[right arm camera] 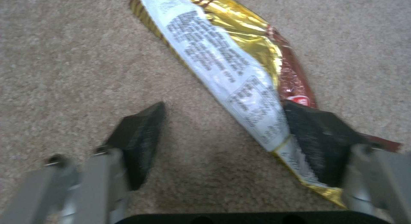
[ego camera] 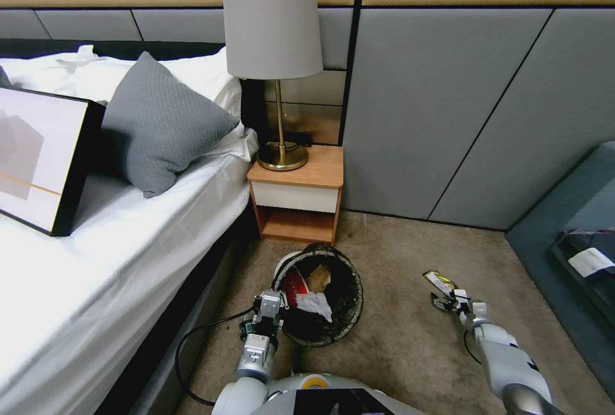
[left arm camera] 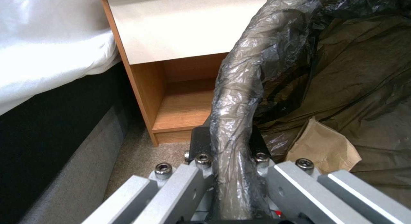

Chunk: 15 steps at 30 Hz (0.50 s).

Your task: Pick up the trash bin, then pick up the garbage from the floor and place it into the trash bin.

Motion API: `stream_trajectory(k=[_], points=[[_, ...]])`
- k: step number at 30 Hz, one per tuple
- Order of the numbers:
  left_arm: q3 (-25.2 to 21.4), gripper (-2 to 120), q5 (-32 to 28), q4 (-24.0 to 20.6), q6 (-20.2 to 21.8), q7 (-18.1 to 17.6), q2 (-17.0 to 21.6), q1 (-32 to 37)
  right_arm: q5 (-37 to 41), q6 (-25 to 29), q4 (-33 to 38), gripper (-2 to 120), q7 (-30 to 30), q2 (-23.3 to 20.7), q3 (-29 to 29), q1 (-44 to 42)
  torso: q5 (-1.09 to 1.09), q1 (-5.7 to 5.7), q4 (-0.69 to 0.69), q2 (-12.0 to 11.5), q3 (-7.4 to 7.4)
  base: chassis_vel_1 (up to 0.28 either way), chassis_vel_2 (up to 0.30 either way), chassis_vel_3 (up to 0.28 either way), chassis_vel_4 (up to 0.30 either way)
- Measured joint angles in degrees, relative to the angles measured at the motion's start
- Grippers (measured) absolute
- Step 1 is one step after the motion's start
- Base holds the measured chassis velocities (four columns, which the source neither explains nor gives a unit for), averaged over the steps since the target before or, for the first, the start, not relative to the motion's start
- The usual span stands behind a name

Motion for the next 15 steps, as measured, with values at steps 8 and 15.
stream_trajectory(k=[8,15], points=[[0.12,0,0.01,0.13,-0.03,0.02,0.02,0.01,0.65,0.51,0.42,39,0.90,-1.18,-0.41,0.53,0.00,0.00,-0.01,0.00,0.00,0.000,0.000,0.000,0.000],[0.48,0,0.06,0.54,-0.25,0.09,0.03,0.23,1.56,0.90,-1.25,12,1.49,-2.30,-1.08,1.80,0.00,0.00,-0.01,0.00,0.00,0.000,0.000,0.000,0.000]])
